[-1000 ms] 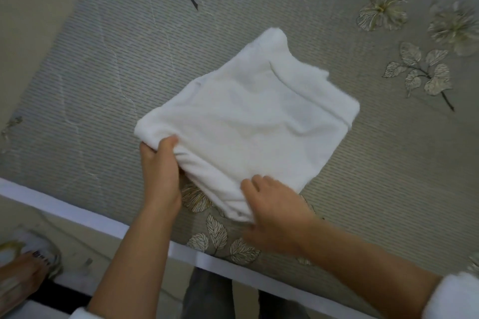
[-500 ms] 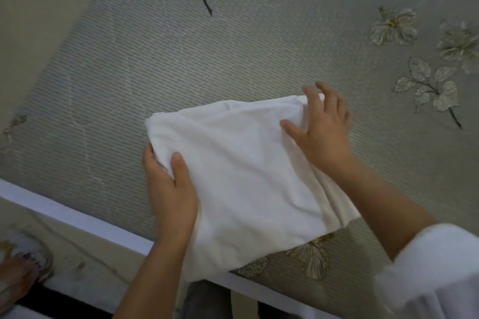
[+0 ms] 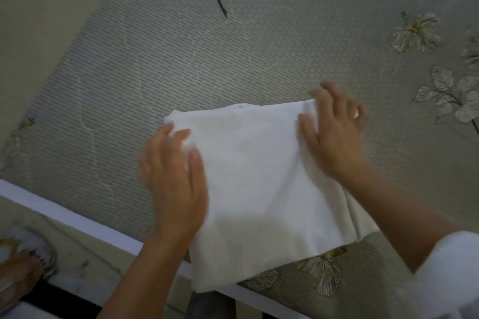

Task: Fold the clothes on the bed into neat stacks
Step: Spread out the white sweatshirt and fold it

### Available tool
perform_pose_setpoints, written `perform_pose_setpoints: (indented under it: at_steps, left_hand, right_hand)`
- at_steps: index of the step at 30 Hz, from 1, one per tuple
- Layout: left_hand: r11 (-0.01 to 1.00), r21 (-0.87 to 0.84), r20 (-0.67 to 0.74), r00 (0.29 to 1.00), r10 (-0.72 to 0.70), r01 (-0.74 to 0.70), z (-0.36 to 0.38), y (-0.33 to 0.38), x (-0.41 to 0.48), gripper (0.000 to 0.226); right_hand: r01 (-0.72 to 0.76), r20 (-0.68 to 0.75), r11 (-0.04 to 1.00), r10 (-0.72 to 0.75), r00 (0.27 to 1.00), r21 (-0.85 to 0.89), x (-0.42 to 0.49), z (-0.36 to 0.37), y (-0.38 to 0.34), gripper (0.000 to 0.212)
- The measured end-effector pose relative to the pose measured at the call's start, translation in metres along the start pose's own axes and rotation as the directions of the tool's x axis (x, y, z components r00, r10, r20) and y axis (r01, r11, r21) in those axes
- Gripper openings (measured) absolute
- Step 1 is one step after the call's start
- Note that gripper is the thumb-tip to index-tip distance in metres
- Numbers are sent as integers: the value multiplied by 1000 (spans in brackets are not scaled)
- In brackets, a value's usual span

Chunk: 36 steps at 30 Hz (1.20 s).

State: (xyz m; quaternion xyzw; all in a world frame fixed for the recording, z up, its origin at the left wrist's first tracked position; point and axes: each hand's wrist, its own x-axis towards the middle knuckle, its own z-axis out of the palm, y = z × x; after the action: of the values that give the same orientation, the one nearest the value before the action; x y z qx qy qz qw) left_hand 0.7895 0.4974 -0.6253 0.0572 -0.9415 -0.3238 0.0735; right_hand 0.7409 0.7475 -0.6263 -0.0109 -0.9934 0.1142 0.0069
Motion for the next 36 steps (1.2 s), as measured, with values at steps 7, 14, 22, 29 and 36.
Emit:
perform_pose_setpoints:
  at_steps: [7,14,22,29,36]
  left_hand:
    - [953,294,415,908,-56,-76,25,-25,3,57]
    - [985,168,389,921,-22,-47,28,-29,2,64]
    - [760,-208,326,776,-539,616,-1,-11,-9,103]
    - [427,-255,564,492,-663,868,-26,-14,-38,43]
    - [505,-170,652,481,-586,846,-58,1,-17,27]
  right_hand:
    - [76,394,983,-5,919,-166,-27,28,19,51]
    - [-130,253,990,112,961,58,-32,25,34,58]
    - [-785,456,348,665,592,512,-73,-10,85,49]
    - [-878,662,306,577,478,368,-69,-25,70,53]
    - [-888,705,166,553,445,430,-94,-73,37,25]
